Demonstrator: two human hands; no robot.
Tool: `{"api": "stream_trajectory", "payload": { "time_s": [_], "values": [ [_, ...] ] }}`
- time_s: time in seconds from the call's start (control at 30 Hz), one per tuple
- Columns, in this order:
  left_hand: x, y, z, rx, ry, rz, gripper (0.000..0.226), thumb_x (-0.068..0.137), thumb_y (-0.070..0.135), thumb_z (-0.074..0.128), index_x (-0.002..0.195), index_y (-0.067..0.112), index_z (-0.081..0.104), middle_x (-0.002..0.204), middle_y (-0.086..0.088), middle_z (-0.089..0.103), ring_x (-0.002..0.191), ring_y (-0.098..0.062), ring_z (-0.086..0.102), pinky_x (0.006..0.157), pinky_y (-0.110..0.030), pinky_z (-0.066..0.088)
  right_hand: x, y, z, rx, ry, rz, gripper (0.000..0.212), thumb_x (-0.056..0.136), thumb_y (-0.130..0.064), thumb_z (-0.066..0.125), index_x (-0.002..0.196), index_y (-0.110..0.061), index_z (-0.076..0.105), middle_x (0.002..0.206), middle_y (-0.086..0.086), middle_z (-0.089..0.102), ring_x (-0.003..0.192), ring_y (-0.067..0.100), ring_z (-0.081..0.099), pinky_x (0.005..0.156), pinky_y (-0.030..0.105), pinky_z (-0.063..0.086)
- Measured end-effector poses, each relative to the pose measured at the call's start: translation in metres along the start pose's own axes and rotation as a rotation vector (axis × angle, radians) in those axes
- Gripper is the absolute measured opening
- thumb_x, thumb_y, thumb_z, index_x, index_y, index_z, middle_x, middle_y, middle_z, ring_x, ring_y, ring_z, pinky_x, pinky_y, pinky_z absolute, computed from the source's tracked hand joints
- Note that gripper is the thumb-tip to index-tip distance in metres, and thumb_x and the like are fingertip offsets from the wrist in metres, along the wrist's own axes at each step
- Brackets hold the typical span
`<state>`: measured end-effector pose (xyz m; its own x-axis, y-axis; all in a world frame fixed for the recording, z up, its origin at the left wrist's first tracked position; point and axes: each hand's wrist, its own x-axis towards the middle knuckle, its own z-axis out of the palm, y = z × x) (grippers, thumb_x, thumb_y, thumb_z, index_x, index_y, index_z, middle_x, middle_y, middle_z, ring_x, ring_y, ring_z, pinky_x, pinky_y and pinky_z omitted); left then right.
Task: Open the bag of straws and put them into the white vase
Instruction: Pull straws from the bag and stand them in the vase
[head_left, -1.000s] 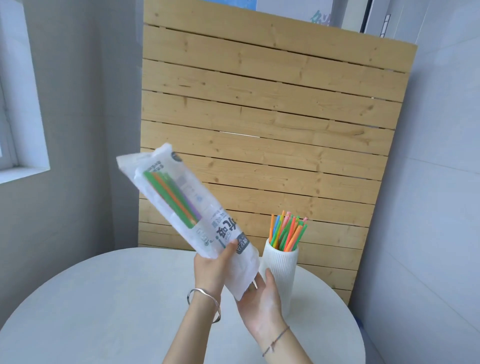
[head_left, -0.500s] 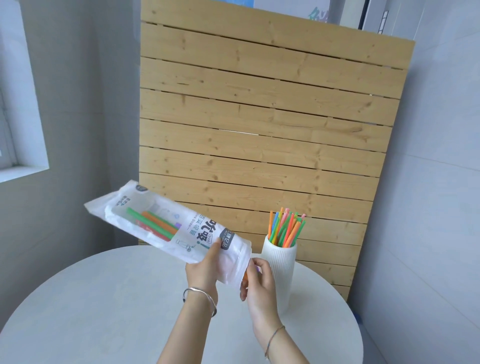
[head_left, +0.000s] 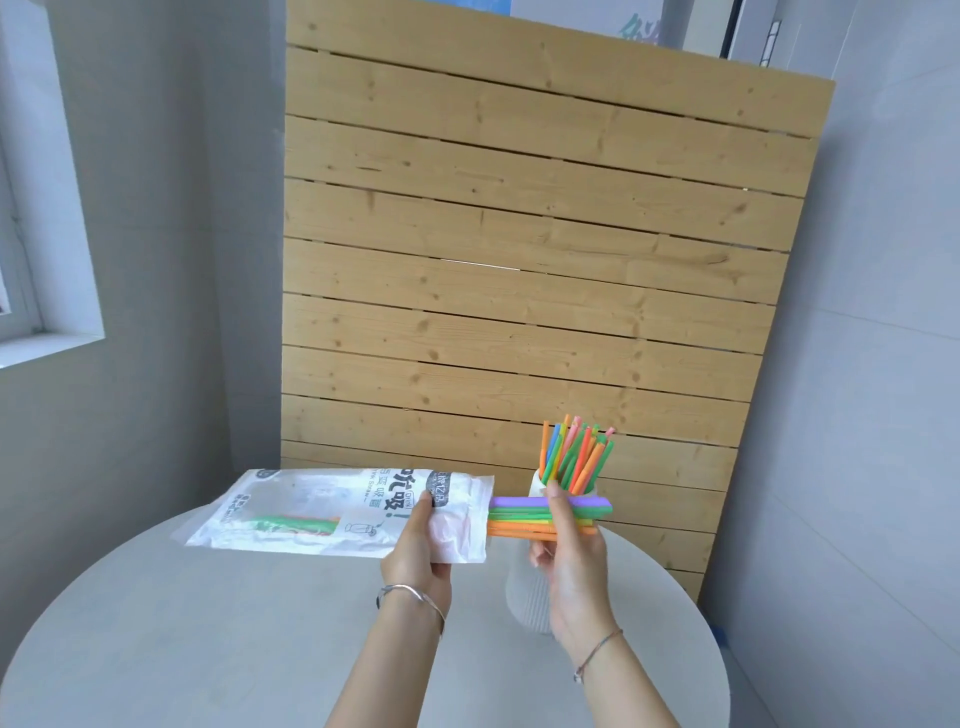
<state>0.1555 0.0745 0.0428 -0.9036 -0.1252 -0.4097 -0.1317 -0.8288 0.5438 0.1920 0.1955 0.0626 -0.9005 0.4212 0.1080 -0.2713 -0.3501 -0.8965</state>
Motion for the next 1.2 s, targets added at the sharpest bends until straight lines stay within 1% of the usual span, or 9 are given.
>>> {"api": "stream_trajectory", "payload": {
  "time_s": [0.1, 0.23, 0.4, 0.5, 0.67, 0.77, 0.87, 1.03, 1.2],
  "values": [
    [-0.002, -0.012, 0.002, 0.009, -0.032, -0.032, 0.029, 0.085, 0.019, 0.067, 0.11, 0.008, 0.061, 0.096, -0.004, 0.065, 0.08, -0.015, 0.062, 0.069, -0.024, 0.05, -0.007, 0.004, 0.008, -0.112, -0.024, 0.016, 0.009, 0.085, -0.019, 0.066, 0.078, -0.015, 0.062, 0.053, 0.002, 0.051, 0.036, 0.01, 0.038, 0.04, 0.022, 0.031],
    [-0.001, -0.011, 0.001, -0.029, -0.027, -0.054, 0.03, 0.085, 0.021, 0.066, 0.113, 0.01, 0.061, 0.101, -0.004, 0.066, 0.085, -0.016, 0.063, 0.08, -0.028, 0.052, -0.001, -0.006, 0.002, -0.09, 0.054, -0.042, 0.017, 0.091, -0.017, 0.056, 0.081, -0.004, 0.061, 0.057, 0.006, 0.059, 0.031, 0.012, 0.04, 0.034, 0.021, 0.033],
    [0.004, -0.003, -0.004, -0.092, 0.061, -0.014, 0.036, 0.085, 0.019, 0.067, 0.119, 0.008, 0.059, 0.093, -0.001, 0.064, 0.077, -0.011, 0.061, 0.073, -0.026, 0.052, 0.011, -0.025, -0.017, -0.055, 0.143, -0.05, 0.034, 0.091, -0.024, 0.054, 0.063, -0.008, 0.063, 0.039, 0.0, 0.048, 0.03, 0.011, 0.039, 0.034, 0.022, 0.033],
    [0.004, -0.008, -0.002, -0.089, 0.068, -0.019, 0.043, 0.084, 0.017, 0.069, 0.123, 0.003, 0.058, 0.102, -0.005, 0.066, 0.082, -0.015, 0.063, 0.089, -0.037, 0.053, 0.012, -0.024, -0.017, -0.051, 0.129, -0.049, 0.031, 0.09, -0.024, 0.056, 0.067, -0.006, 0.064, 0.04, -0.002, 0.051, 0.032, 0.011, 0.039, 0.038, 0.023, 0.034],
    [-0.006, -0.023, 0.006, -0.061, 0.055, -0.047, 0.043, 0.085, 0.018, 0.068, 0.123, 0.002, 0.057, 0.111, -0.008, 0.064, 0.076, -0.012, 0.061, 0.061, -0.024, 0.052, -0.003, -0.011, 0.004, -0.1, 0.045, -0.087, 0.009, 0.087, -0.011, 0.061, 0.079, -0.007, 0.059, 0.059, 0.001, 0.064, 0.033, 0.012, 0.044, 0.036, 0.023, 0.036],
    [-0.011, -0.029, 0.009, -0.042, 0.031, -0.068, 0.043, 0.085, 0.019, 0.067, 0.123, 0.0, 0.058, 0.121, -0.011, 0.065, 0.088, -0.019, 0.064, 0.064, -0.025, 0.055, -0.009, -0.005, 0.011, -0.145, 0.018, -0.09, 0.025, 0.088, -0.01, 0.06, 0.063, -0.016, 0.06, 0.055, -0.001, 0.061, 0.039, 0.008, 0.051, 0.038, 0.02, 0.038],
    [-0.01, -0.025, 0.007, -0.053, 0.017, -0.075, 0.045, 0.085, 0.022, 0.067, 0.124, 0.002, 0.058, 0.124, -0.01, 0.065, 0.095, -0.018, 0.064, 0.065, -0.024, 0.056, -0.004, -0.008, 0.007, -0.19, 0.001, -0.073, 0.028, 0.091, -0.018, 0.056, 0.066, -0.006, 0.061, 0.053, 0.002, 0.06, 0.035, 0.012, 0.047, 0.035, 0.02, 0.035],
    [-0.008, -0.012, 0.006, -0.116, 0.013, -0.07, 0.033, 0.088, 0.019, 0.064, 0.119, 0.007, 0.059, 0.099, -0.003, 0.066, 0.069, -0.008, 0.066, 0.044, -0.015, 0.053, 0.015, -0.042, -0.01, -0.248, -0.001, -0.153, 0.039, 0.094, -0.026, 0.05, 0.064, -0.004, 0.062, 0.04, -0.004, 0.057, 0.029, 0.009, 0.042, 0.033, 0.019, 0.034],
    [-0.006, -0.008, 0.009, -0.103, -0.01, -0.08, 0.022, 0.09, 0.018, 0.062, 0.109, 0.009, 0.058, 0.088, 0.0, 0.063, 0.075, -0.01, 0.06, 0.042, -0.014, 0.051, 0.039, -0.087, -0.026, -0.326, -0.008, -0.284, 0.039, 0.094, -0.025, 0.05, 0.062, -0.007, 0.063, 0.053, 0.002, 0.062, 0.029, 0.01, 0.043, 0.031, 0.019, 0.034]
  ]
}}
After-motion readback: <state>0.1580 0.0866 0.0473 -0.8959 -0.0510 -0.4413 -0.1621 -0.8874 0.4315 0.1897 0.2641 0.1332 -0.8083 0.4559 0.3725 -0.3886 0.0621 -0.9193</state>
